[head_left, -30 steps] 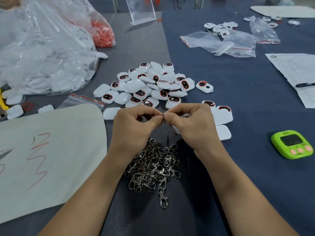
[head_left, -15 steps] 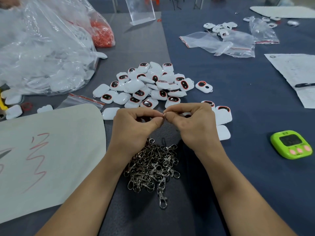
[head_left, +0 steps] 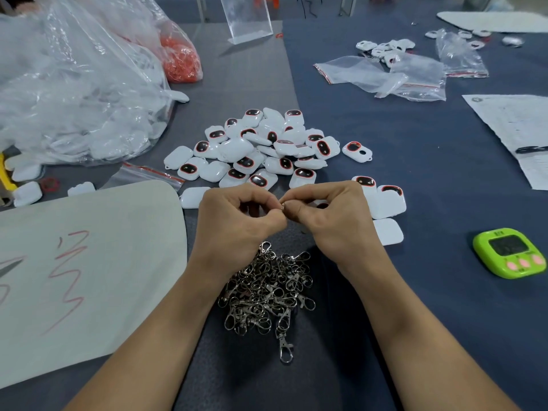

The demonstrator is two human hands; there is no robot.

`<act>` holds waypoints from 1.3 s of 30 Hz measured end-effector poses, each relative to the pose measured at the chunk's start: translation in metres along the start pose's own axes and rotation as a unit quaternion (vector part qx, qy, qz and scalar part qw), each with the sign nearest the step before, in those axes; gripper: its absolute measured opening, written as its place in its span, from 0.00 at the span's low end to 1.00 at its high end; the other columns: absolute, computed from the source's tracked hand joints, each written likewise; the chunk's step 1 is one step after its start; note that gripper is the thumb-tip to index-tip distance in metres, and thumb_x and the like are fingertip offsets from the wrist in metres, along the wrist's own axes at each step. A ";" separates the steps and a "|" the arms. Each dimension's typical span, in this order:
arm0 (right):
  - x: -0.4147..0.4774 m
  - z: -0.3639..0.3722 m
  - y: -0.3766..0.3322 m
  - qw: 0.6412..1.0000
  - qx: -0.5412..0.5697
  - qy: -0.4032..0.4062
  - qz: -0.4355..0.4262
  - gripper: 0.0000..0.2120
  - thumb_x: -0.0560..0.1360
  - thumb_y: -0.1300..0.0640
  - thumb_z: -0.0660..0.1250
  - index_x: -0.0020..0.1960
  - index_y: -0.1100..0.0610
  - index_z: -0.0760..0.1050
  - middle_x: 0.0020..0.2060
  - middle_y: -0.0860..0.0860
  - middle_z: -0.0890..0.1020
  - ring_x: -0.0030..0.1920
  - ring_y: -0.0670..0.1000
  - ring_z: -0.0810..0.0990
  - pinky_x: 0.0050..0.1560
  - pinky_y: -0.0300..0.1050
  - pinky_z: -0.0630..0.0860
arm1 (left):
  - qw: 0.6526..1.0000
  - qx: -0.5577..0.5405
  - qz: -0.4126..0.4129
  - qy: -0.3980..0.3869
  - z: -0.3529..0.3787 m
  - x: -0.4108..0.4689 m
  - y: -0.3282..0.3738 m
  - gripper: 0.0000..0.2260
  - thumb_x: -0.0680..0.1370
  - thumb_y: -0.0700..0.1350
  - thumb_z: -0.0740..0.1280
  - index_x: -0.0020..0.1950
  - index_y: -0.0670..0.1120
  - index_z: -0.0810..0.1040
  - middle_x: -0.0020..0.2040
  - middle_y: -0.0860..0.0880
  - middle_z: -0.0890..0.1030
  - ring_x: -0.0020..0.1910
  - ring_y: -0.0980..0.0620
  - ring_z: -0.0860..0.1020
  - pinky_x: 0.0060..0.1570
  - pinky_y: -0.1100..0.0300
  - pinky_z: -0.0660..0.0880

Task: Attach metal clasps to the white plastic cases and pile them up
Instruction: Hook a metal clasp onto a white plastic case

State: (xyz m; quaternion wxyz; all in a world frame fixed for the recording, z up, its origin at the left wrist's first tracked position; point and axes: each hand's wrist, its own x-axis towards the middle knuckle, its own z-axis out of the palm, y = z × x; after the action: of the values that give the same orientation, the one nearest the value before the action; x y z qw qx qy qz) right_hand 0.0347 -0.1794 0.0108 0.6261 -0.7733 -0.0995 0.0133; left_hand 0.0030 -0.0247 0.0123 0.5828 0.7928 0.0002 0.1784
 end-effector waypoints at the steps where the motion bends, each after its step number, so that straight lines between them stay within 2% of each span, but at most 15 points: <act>1: 0.000 0.001 -0.001 1.000 0.009 0.000 0.000 0.06 0.71 0.60 0.76 0.41 0.49 0.87 0.32 0.49 0.86 0.32 0.49 0.79 0.40 0.51 0.81 | 1.000 0.005 0.005 0.006 0.000 0.000 0.000 0.07 0.64 0.40 0.74 0.35 0.52 0.85 0.27 0.54 0.80 0.26 0.61 0.72 0.26 0.68 0.67; 5: -0.001 0.002 -0.002 0.999 0.048 0.003 0.008 0.06 0.71 0.62 0.76 0.40 0.52 0.87 0.29 0.52 0.84 0.30 0.51 0.72 0.35 0.48 0.72 | 0.999 0.016 0.009 0.032 0.002 -0.001 0.000 0.05 0.64 0.43 0.73 0.35 0.54 0.84 0.28 0.52 0.80 0.26 0.61 0.71 0.26 0.67 0.67; 9: -0.004 0.006 -0.002 0.996 0.093 -0.002 0.012 0.06 0.70 0.63 0.76 0.38 0.52 0.87 0.25 0.52 0.78 0.30 0.55 0.66 0.35 0.50 0.65 | 0.999 -0.023 -0.013 0.047 0.001 0.003 -0.001 0.04 0.63 0.46 0.71 0.36 0.53 0.84 0.31 0.48 0.82 0.28 0.59 0.73 0.29 0.66 0.69; 11: -0.004 0.008 -0.003 0.995 0.096 0.002 0.009 0.06 0.70 0.62 0.77 0.38 0.51 0.87 0.24 0.53 0.77 0.30 0.55 0.66 0.36 0.51 0.65 | 0.998 -0.043 -0.023 0.035 -0.002 0.005 -0.002 0.05 0.63 0.48 0.71 0.36 0.54 0.85 0.32 0.49 0.83 0.30 0.58 0.75 0.31 0.64 0.72; 13: -0.003 0.006 -0.004 0.996 0.091 0.008 0.006 0.07 0.70 0.62 0.76 0.38 0.51 0.87 0.28 0.62 0.80 0.31 0.55 0.69 0.36 0.51 0.66 | 0.999 -0.031 -0.020 0.010 -0.004 0.004 -0.003 0.05 0.63 0.48 0.72 0.37 0.54 0.86 0.32 0.46 0.83 0.30 0.56 0.75 0.31 0.60 0.71; 14: -0.003 0.005 -0.004 0.996 0.086 0.009 0.003 0.07 0.71 0.62 0.76 0.39 0.51 0.87 0.31 0.63 0.82 0.32 0.55 0.70 0.36 0.50 0.68 | 1.000 -0.023 -0.015 -0.002 -0.004 0.004 -0.002 0.05 0.64 0.48 0.73 0.37 0.54 0.86 0.32 0.45 0.83 0.30 0.55 0.75 0.31 0.59 0.71; 17: -0.003 0.000 -0.003 0.998 0.064 0.009 -0.007 0.07 0.71 0.62 0.76 0.39 0.50 0.87 0.28 0.53 0.83 0.28 0.49 0.73 0.33 0.43 0.70 | 1.000 -0.025 -0.001 -0.018 -0.004 0.004 -0.002 0.04 0.64 0.48 0.74 0.37 0.55 0.86 0.31 0.45 0.82 0.29 0.57 0.73 0.29 0.62 0.68; 21: -0.002 -0.001 0.000 0.999 0.037 -0.005 -0.002 0.06 0.72 0.62 0.76 0.39 0.53 0.87 0.22 0.42 0.76 0.25 0.43 0.68 0.29 0.37 0.66 | 0.999 -0.013 0.011 -0.045 -0.007 0.005 -0.001 0.05 0.66 0.42 0.77 0.37 0.53 0.86 0.32 0.45 0.82 0.30 0.54 0.73 0.29 0.59 0.67; 24: -0.003 -0.002 -0.001 1.000 0.006 -0.008 0.003 0.06 0.72 0.62 0.76 0.40 0.52 0.87 0.22 0.42 0.75 0.24 0.42 0.68 0.28 0.34 0.65 | 0.998 0.000 0.019 -0.064 -0.010 0.005 -0.001 0.06 0.66 0.40 0.76 0.37 0.52 0.86 0.33 0.49 0.83 0.30 0.55 0.74 0.30 0.63 0.69; 28: -0.005 -0.003 -0.006 0.999 -0.041 -0.007 -0.024 0.10 0.72 0.62 0.76 0.37 0.48 0.86 0.29 0.45 0.84 0.29 0.42 0.76 0.30 0.35 0.72 | 0.997 0.009 0.015 -0.078 -0.010 0.005 -0.001 0.04 0.63 0.45 0.74 0.36 0.52 0.85 0.32 0.51 0.83 0.30 0.56 0.74 0.30 0.62 0.70; 30: -0.006 -0.003 -0.008 0.997 -0.066 -0.008 -0.043 0.12 0.72 0.62 0.77 0.36 0.46 0.85 0.33 0.43 0.85 0.32 0.39 0.79 0.33 0.32 0.73 | 0.997 0.011 0.010 -0.073 -0.010 0.004 -0.002 0.04 0.62 0.47 0.71 0.34 0.52 0.84 0.29 0.53 0.81 0.28 0.57 0.72 0.28 0.64 0.68; 34: -0.007 -0.001 -0.009 0.994 -0.087 -0.005 -0.063 0.10 0.72 0.62 0.77 0.39 0.47 0.86 0.33 0.40 0.85 0.32 0.40 0.79 0.34 0.30 0.72 | 0.998 -0.010 -0.001 -0.065 -0.009 0.004 -0.003 0.04 0.60 0.46 0.69 0.32 0.49 0.83 0.26 0.54 0.76 0.26 0.58 0.69 0.26 0.66 0.63; 37: -0.006 0.002 -0.009 0.996 -0.079 0.004 -0.044 0.07 0.72 0.59 0.77 0.38 0.48 0.86 0.31 0.45 0.84 0.29 0.40 0.76 0.31 0.32 0.71 | 1.000 0.000 -0.007 -0.017 -0.006 0.003 -0.002 0.04 0.60 0.46 0.70 0.33 0.50 0.83 0.25 0.55 0.75 0.25 0.59 0.68 0.26 0.67 0.63; 39: -0.004 0.002 -0.009 0.998 -0.055 0.030 0.016 0.06 0.74 0.55 0.76 0.38 0.52 0.85 0.29 0.51 0.83 0.29 0.43 0.74 0.33 0.39 0.73 | 0.997 0.066 0.008 0.045 -0.009 0.004 -0.002 0.02 0.62 0.45 0.72 0.33 0.51 0.83 0.26 0.55 0.77 0.25 0.61 0.69 0.27 0.68 0.65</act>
State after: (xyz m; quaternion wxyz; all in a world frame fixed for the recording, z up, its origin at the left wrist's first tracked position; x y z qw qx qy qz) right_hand 0.0294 -0.1762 0.0183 0.5851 -0.8080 -0.0693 -0.0052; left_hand 0.0042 -0.0152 0.0140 0.5272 0.8206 0.0314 0.2183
